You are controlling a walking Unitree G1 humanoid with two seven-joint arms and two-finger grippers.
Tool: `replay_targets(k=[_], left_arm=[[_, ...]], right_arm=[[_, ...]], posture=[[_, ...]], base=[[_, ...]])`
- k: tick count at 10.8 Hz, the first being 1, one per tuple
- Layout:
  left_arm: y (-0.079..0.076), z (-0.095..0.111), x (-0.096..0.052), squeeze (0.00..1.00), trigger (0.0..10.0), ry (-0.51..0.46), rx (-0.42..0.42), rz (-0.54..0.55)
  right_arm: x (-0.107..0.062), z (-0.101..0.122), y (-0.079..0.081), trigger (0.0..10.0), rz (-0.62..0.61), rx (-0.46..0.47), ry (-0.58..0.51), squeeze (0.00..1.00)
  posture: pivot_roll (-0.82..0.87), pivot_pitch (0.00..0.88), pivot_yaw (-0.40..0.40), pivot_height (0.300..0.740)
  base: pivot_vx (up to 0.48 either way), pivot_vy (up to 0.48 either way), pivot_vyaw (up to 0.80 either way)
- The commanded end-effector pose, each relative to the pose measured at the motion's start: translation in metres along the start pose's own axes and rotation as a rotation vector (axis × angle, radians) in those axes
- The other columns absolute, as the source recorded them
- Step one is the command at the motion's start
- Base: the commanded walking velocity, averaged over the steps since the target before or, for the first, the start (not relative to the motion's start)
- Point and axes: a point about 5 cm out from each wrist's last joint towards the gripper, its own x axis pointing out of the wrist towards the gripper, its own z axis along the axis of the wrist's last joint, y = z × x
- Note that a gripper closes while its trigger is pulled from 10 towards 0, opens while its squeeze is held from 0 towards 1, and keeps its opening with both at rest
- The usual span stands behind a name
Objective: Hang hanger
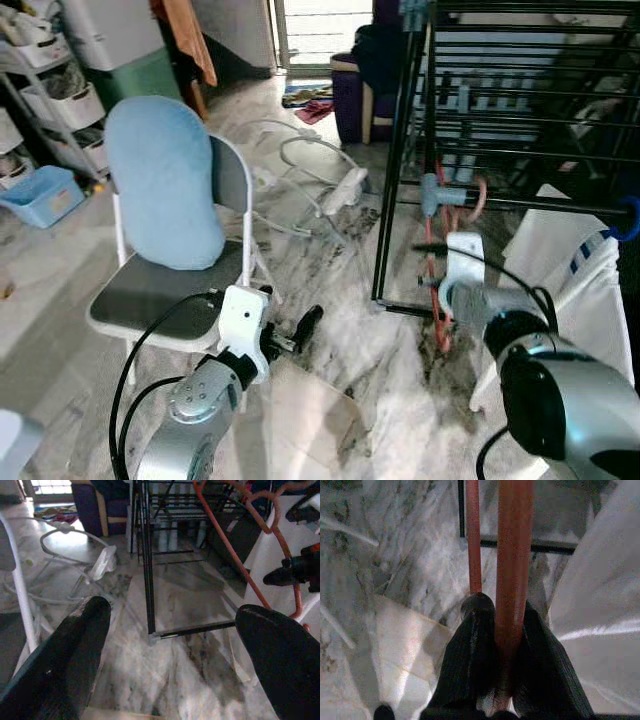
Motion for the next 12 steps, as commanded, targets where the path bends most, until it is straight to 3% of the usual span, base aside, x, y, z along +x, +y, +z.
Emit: replay_targets(k=[1, 5, 9, 12], left_arm=[[0.001, 0.003, -0.003, 0.0, 10.0, -0.002, 0.009, -0.004], [0.0, 0.002, -0.003, 0.0, 10.0, 0.01, 0.011, -0.017], [0.002, 0.001, -0.003, 0.0, 10.0, 0.019, 0.016, -0.014], [0.002, 0.001, -0.004, 0.0, 10.0, 0.026, 0.021, -0.018]], right_arm=[[0.0, -0.002, -0.002, 10.0, -0.012, 0.014, 0.017, 0.0], [0.002, -0.012, -0.008, 10.0, -0.021, 0.049, 0.044, 0.0], [-0.004, 0.019, -0.009, 10.0, -0.038, 0.055, -0.052, 0.0], [-0.004, 0.021, -0.012, 10.0, -0.044, 0.087, -0.054, 0.0]], posture=[[0.04, 0.011, 0.054, 0.74], [0.04, 0.01, 0.062, 0.74], [0.04, 0.006, 0.066, 0.74], [0.05, 0.006, 0.072, 0.74]], base=[[0.0, 0.0, 0.0], [0.0, 0.0, 0.0], [0.0, 0.0, 0.0], [0.0, 0.0, 0.0]])
